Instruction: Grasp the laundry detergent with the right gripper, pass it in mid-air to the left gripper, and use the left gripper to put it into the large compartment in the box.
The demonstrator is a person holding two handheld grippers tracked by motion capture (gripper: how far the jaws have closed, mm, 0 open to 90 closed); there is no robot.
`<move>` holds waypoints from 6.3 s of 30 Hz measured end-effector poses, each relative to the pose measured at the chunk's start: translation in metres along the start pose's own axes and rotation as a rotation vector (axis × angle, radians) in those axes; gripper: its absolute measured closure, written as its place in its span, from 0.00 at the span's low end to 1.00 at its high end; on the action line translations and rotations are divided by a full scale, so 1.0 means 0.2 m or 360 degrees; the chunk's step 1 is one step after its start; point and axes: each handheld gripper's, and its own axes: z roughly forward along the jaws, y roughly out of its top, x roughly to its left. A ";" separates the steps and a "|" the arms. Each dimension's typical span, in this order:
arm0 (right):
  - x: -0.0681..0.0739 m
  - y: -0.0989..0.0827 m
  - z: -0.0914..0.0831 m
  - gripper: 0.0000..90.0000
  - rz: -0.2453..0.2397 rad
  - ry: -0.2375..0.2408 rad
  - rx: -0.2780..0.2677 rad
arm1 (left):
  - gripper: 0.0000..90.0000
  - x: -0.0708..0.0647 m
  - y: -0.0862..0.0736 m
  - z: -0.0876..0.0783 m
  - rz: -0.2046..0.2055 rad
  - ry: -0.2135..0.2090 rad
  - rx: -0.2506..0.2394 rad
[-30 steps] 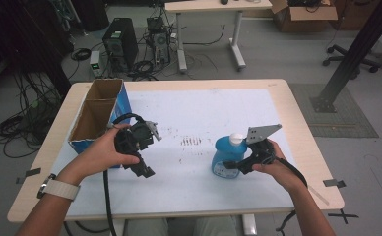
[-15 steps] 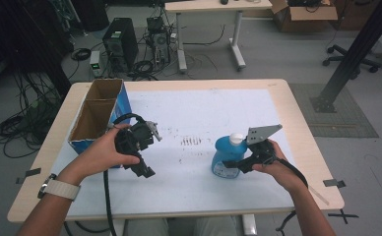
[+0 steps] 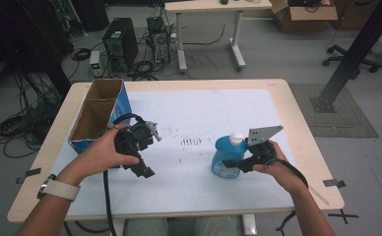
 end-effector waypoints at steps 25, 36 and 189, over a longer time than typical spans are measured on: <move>0.05 0.12 -0.08 0.48 -0.0085 0.0017 -0.0028 | 0.10 -0.07 0.07 -0.09 0.0069 0.0029 -0.0054; 0.10 0.26 -0.15 0.48 -0.0107 0.0117 0.0009 | 0.09 -0.13 0.18 -0.21 0.0158 0.0036 -0.0075; 0.21 0.74 0.15 0.49 -0.0334 0.0440 0.0190 | 0.42 -0.21 0.64 -0.34 0.0430 -0.0054 -0.0042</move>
